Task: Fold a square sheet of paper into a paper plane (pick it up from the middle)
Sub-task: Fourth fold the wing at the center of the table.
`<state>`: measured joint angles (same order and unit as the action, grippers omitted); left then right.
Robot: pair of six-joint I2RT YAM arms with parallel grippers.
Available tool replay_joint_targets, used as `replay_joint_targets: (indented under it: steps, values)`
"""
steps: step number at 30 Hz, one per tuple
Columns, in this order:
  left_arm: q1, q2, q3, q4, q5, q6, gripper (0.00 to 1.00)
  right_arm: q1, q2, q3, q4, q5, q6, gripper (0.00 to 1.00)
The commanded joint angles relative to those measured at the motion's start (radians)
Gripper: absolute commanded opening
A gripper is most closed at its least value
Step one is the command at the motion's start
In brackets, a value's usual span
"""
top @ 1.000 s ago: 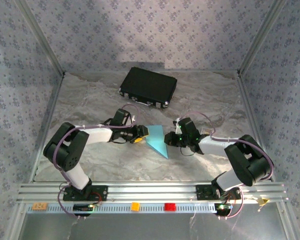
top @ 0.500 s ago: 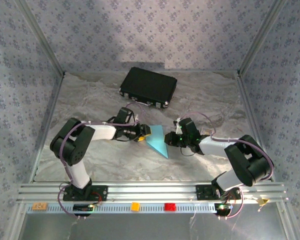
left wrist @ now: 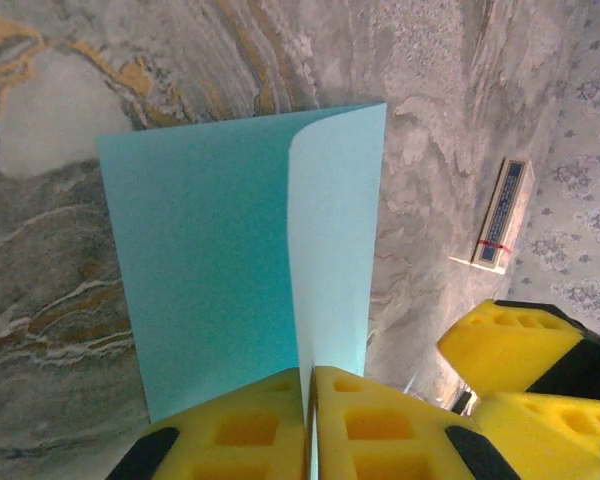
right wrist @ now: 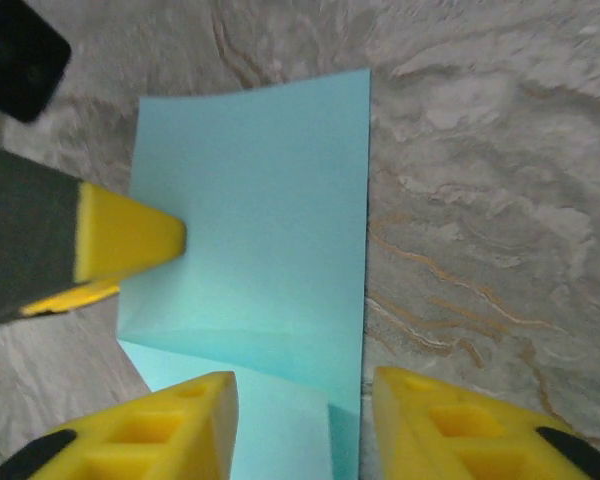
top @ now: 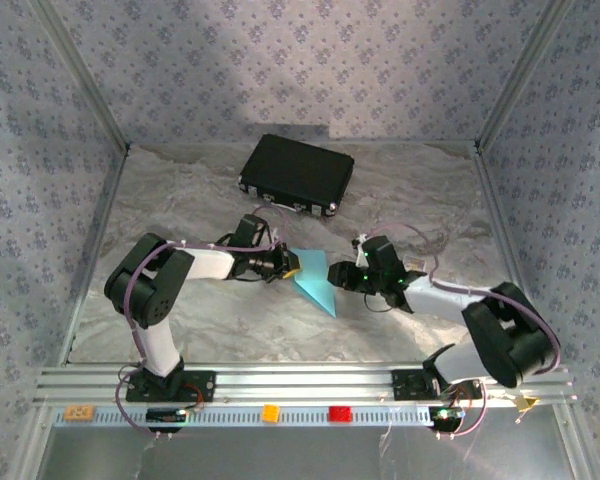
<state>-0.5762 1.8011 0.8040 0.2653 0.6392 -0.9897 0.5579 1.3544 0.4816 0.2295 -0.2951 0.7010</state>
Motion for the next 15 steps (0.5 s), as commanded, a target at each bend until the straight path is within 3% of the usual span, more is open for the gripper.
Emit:
replay_joint_targets:
  steps: [1, 6, 8, 11, 15]
  values:
    - [-0.008, -0.029, -0.002, 0.023, -0.001, -0.012, 0.08, 0.016, -0.088, -0.024, -0.082, 0.111, -0.024, 0.53]
    - [-0.009, -0.048, -0.017, 0.02, -0.032, -0.026, 0.04, 0.043, -0.209, -0.07, -0.119, 0.241, -0.033, 0.74]
    - [-0.01, -0.054, -0.021, 0.02, -0.044, -0.03, 0.04, 0.056, -0.24, -0.074, -0.136, 0.274, -0.044, 0.77]
    - [-0.017, -0.064, -0.029, 0.027, -0.062, -0.043, 0.02, 0.075, -0.259, -0.072, -0.139, 0.278, -0.064, 0.76]
    - [-0.032, -0.071, -0.026, 0.023, -0.081, -0.051, 0.03, 0.155, -0.248, -0.085, -0.069, 0.304, -0.221, 0.69]
